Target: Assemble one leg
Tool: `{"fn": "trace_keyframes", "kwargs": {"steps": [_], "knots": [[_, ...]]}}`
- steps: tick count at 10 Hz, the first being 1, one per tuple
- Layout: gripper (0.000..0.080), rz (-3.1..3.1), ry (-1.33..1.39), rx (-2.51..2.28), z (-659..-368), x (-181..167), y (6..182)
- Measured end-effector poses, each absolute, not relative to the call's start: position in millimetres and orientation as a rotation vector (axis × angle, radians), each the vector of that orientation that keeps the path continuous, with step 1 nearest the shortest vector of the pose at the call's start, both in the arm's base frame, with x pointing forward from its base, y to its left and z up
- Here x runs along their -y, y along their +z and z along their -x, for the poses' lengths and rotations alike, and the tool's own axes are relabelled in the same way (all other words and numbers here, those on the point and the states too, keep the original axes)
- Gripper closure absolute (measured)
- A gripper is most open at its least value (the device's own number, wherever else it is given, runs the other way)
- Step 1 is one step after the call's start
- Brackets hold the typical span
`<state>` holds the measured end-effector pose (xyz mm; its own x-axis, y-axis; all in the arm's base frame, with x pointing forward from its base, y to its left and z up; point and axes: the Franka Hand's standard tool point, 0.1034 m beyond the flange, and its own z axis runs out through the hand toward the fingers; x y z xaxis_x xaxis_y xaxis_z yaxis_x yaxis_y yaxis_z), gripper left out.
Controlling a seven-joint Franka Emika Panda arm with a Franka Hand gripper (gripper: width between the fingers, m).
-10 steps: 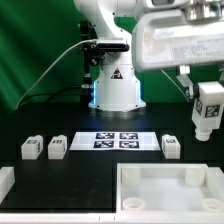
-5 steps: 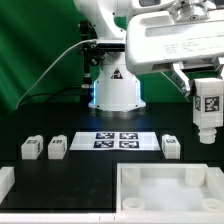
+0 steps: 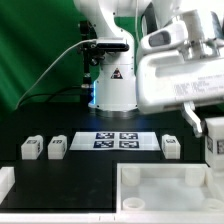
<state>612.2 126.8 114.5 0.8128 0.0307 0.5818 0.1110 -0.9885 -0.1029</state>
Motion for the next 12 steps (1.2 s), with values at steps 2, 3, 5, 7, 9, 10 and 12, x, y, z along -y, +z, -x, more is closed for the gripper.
{"fn": "trace_keyframes", "kwargs": {"steps": [2, 3, 5, 7, 9, 10, 12], "knots": [[0.0508, 2.871, -0.896, 0.095, -613, -126, 100.6], [0.0508, 2.875, -0.898, 0.099, -615, -122, 100.6], [0.0508, 2.879, -0.91, 0.108, -619, -116, 103.2], [0.0508, 2.88, -0.906, 0.107, -618, -116, 98.4], [0.0508, 2.874, -0.931, 0.105, -618, -115, 95.4], [0.0508, 2.881, -0.911, 0.106, -616, -114, 91.2], [0.0508, 2.889, -0.89, 0.096, -613, -114, 84.8]]}}
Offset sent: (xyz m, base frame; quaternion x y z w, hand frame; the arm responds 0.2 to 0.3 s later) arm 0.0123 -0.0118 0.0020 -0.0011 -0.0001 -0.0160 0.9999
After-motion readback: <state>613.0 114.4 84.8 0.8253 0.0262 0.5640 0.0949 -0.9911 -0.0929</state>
